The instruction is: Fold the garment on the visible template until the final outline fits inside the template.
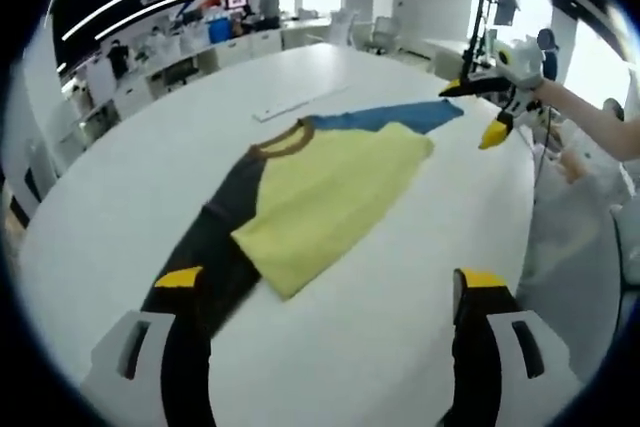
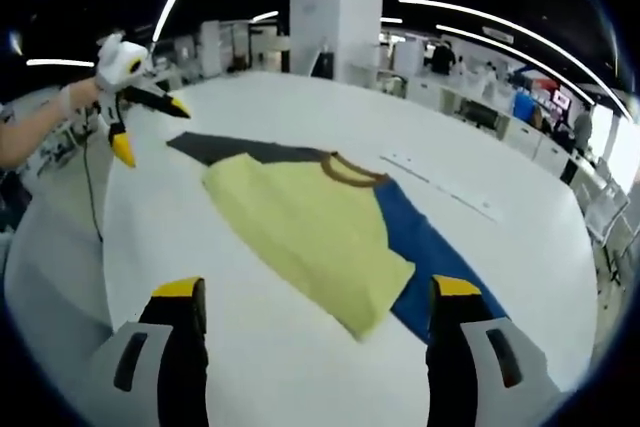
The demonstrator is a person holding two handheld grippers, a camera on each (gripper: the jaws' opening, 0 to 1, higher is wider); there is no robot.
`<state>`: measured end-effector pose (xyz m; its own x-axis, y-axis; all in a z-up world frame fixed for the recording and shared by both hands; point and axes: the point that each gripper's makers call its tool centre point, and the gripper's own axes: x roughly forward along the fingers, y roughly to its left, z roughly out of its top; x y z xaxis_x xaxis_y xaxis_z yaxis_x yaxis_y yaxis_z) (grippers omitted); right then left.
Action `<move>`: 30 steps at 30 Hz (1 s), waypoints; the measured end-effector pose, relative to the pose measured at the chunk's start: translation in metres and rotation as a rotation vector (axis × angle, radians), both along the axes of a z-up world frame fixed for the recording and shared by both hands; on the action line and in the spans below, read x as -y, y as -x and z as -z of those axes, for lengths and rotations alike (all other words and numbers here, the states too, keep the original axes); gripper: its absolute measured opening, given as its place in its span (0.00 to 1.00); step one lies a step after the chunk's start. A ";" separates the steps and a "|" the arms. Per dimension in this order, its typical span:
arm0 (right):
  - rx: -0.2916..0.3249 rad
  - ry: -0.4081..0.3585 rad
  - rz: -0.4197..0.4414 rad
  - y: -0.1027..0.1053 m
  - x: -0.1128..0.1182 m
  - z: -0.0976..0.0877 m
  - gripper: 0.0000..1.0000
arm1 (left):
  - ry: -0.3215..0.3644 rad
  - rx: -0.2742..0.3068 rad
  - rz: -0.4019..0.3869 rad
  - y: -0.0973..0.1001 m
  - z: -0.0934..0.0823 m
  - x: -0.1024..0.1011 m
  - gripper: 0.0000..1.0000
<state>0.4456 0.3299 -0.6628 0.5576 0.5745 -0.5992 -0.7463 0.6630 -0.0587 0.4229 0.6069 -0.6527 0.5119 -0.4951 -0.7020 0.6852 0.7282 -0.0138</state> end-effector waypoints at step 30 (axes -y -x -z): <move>-0.011 -0.021 -0.011 0.033 0.001 -0.011 1.00 | 0.066 -0.020 -0.008 0.045 -0.009 0.003 1.00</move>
<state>0.4127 0.3289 -0.6513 0.5443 0.5933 -0.5930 -0.7543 0.6556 -0.0364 0.3784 0.6041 -0.6438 0.5021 -0.5366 -0.6782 0.6783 0.7309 -0.0761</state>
